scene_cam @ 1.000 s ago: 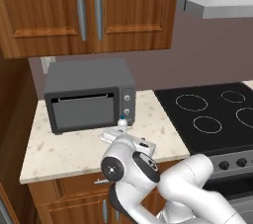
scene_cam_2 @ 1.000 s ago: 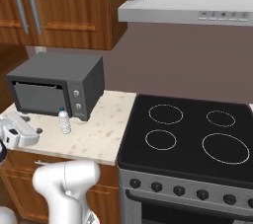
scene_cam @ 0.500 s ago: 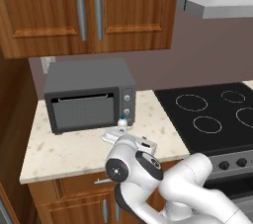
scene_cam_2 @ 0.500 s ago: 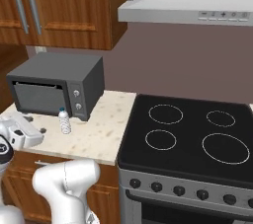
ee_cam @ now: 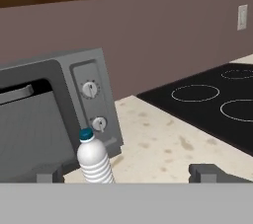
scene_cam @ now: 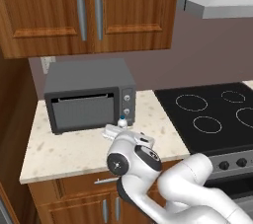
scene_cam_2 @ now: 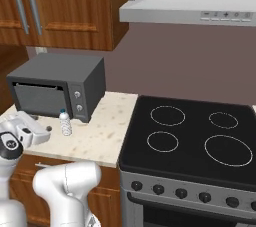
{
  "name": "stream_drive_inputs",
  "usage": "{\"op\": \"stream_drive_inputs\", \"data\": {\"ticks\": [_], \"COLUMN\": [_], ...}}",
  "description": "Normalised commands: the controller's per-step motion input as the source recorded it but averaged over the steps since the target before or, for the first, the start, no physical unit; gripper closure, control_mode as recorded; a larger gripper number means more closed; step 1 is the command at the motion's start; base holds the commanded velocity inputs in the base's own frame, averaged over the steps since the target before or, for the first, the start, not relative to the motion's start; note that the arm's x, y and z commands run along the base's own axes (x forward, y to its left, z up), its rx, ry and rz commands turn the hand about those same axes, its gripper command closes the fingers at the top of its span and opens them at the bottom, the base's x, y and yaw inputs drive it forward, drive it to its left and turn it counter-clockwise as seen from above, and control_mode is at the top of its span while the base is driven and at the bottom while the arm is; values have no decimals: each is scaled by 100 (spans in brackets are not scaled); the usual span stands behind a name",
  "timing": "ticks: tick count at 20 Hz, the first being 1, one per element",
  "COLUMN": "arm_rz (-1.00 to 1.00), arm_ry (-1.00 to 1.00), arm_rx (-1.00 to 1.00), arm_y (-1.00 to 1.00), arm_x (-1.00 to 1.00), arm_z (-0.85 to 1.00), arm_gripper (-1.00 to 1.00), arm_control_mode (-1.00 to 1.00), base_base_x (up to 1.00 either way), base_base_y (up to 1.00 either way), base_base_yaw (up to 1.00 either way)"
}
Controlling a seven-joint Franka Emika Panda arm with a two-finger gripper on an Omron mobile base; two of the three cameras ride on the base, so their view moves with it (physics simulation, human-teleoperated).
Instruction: Take the bottled waters from the counter and place them in the freezer to freeze. Close the freezer door after placing the bottles.
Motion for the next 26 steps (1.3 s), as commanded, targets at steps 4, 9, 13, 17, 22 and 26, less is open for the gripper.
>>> {"op": "stream_drive_inputs", "data": {"ticks": [4,9,13,17,22,26], "arm_rz": [0,0,0,0,0,0], "arm_ry": [0,0,2,15,1,0], "arm_rx": [-1,-2,-3,-6,-1,0], "arm_y": [11,10,12,9,0,0], "arm_x": [24,18,20,23,2,0], "arm_z": [-12,-17,-13,-5,-7,-10], "arm_gripper": [-100,-100,-100,-100,-100,-100], "arm_control_mode": [-100,-100,-100,-100,-100,-100], "base_base_x": [0,0,0,0,0,0], "base_base_y": [0,0,0,0,0,0], "base_base_yaw": [0,0,0,0,0,0]}}
